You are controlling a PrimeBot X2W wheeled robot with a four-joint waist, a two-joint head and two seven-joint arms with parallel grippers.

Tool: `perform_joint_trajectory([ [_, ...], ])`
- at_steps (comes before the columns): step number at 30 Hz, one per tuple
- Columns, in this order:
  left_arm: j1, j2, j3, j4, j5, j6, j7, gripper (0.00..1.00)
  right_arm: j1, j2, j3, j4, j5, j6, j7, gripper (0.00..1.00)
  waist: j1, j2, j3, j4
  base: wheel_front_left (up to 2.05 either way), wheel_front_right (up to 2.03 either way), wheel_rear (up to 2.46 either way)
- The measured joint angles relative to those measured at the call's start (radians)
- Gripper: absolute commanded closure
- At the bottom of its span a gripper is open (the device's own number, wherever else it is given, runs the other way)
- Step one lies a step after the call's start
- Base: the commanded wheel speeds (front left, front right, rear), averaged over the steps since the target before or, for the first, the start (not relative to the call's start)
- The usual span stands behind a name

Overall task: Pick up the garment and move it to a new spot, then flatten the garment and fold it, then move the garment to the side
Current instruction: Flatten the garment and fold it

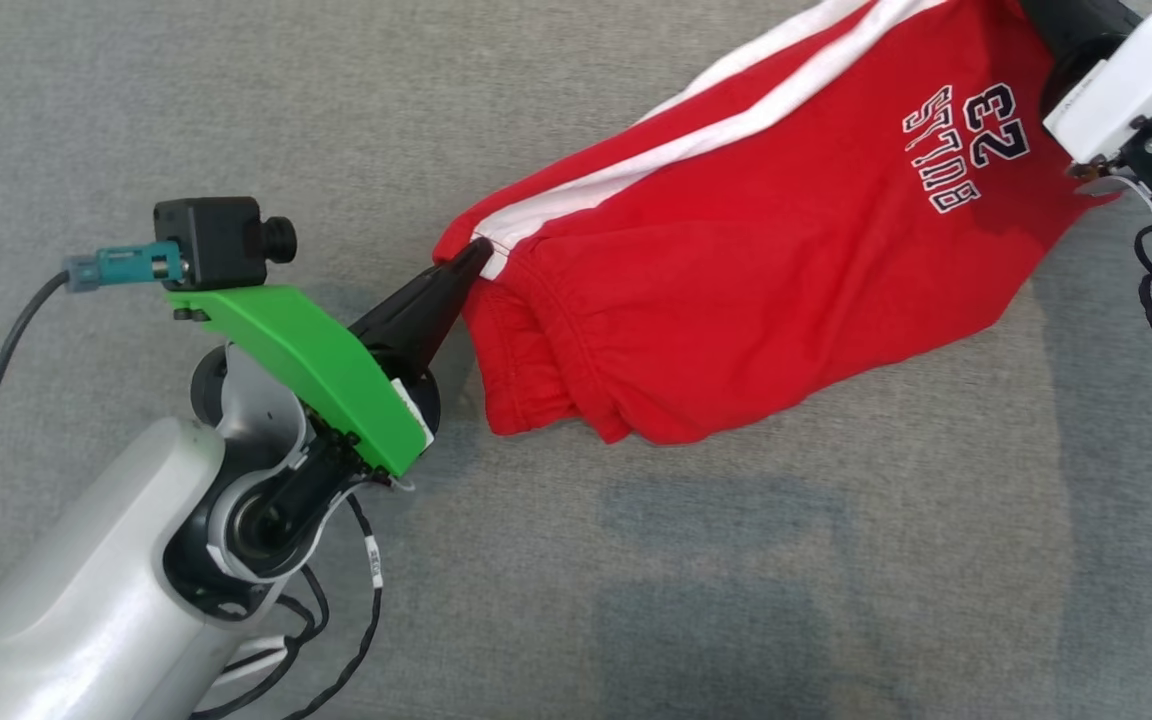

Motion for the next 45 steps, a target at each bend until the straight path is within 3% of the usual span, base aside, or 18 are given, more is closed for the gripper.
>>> perform_joint_trajectory([
  [12, -0.018, -0.075, -0.013, 0.124, -0.001, -0.035, -0.033, 1.0, -0.065, -0.042, 0.082, 0.11, -0.034, 0.0, 0.002, 1.0, 0.0, 0.0, -0.003, 0.065, 0.0, 0.0, 0.0],
  [13, -0.018, -0.077, -0.015, 0.13, 0.003, -0.035, -0.037, 0.75, -0.067, -0.044, 0.088, 0.115, -0.036, 0.0, 0.002, 1.0, 0.0, 0.0, -0.005, 0.066, 0.0, 0.0, 0.0],
  [14, -0.019, -0.077, -0.017, 0.137, 0.008, -0.034, -0.04, 0.53, -0.07, -0.047, 0.09, 0.122, -0.037, 0.0, -0.003, 0.87, 0.0, 0.0, -0.007, 0.066, 0.0, 0.0, 0.0],
  [15, -0.02, -0.078, -0.02, 0.144, 0.021, -0.03, -0.044, 0.53, -0.073, -0.048, 0.09, 0.126, -0.04, 0.0, -0.014, 0.87, 0.0, 0.0, -0.008, 0.066, 0.0, 0.0, 0.0],
  [16, -0.02, -0.082, -0.018, 0.152, 0.025, -0.025, -0.052, 0.13, -0.076, -0.051, 0.091, 0.127, -0.047, 0.0, -0.03, 0.0, 0.0, 0.0, -0.008, 0.066, 0.0, 0.0, 0.0],
  [17, -0.02, -0.086, -0.021, 0.155, 0.028, -0.025, -0.058, 0.0, -0.079, -0.052, 0.093, 0.133, -0.048, 0.0, -0.034, 0.0, 0.0, 0.0, -0.008, 0.067, 0.0, 0.0, 0.0],
  [23, -0.023, -0.073, -0.049, 0.154, 0.126, -0.002, -0.113, 0.0, -0.064, -0.062, 0.108, 0.152, -0.053, 0.0, -0.087, 0.0, 0.0, 0.0, -0.032, 0.06, 0.0, 0.0, 0.0],
  [31, 0.047, 0.008, -0.084, 0.071, 0.373, 0.155, -0.306, 0.0, -0.014, -0.105, 0.129, 0.178, -0.038, 0.0, 0.036, 0.0, 0.0, 0.0, -0.094, 0.037, 0.0, 0.0, 0.0],
  [35, 0.104, 0.017, -0.096, 0.042, 0.425, 0.208, -0.365, 0.0, 0.007, -0.13, 0.125, 0.187, -0.053, 0.0, 0.122, 0.0, 0.0, 0.0, -0.118, 0.047, 0.0, 0.0, 0.0],
  [45, 0.173, -0.004, -0.11, 0.086, 0.513, 0.24, -0.456, 0.0, 0.056, -0.151, 0.076, 0.246, -0.188, 0.0, 0.235, 0.0, 0.0, 0.0, -0.13, 0.134, 0.0, 0.0, 0.0],
])
